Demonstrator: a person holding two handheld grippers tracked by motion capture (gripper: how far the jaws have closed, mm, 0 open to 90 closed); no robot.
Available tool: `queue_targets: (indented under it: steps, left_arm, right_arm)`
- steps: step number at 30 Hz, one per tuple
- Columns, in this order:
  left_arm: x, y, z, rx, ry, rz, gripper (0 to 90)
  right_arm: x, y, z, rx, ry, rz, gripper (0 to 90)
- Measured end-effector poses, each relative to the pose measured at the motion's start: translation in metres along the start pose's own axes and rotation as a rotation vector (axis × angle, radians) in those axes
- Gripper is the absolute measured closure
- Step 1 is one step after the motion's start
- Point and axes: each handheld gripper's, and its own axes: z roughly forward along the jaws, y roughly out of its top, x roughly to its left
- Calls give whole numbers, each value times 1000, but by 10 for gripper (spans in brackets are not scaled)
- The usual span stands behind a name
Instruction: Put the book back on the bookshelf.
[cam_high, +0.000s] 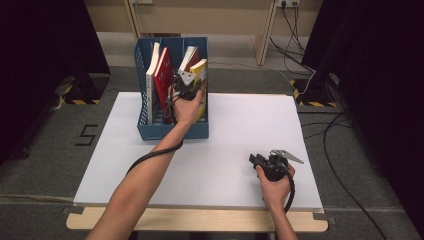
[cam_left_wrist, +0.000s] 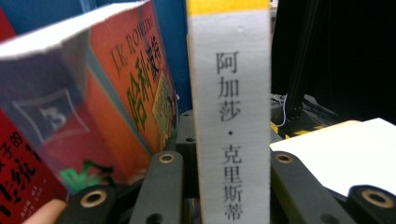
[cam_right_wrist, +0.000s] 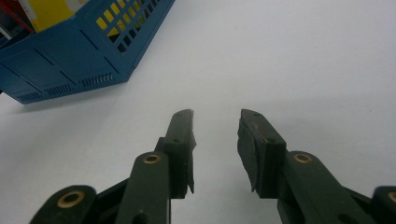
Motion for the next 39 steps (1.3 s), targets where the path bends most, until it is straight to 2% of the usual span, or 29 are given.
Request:
queue_targets:
  steps: [9,10,12,16,22,27,35,39]
  left_arm:
    - [0,-2,-4,25,8,24,743]
    - [0,-2,-4,29,11,24,741]
    - [-2,-1,-8,45,17,13,740]
    - [-4,-1,-13,73,16,40,729]
    - [-3,-3,-26,116,-6,52,726]
    - [-1,-12,-36,137,-24,51,727]
    - [-3,-18,-44,134,-39,54,726]
    - [-2,-18,-46,136,-42,44,714]
  right_arm:
    - [1,0,0,7,1,2,659]
    - [2,0,1,7,3,13,659]
    - [2,0,0,7,2,0,659]
    - [1,0,0,11,6,5,659]
    - [2,0,0,7,5,-2,659]
    - [3,-1,1,5,7,5,659]
    - [4,-1,2,6,7,-4,658]
    - [4,-1,0,9,6,8,657]
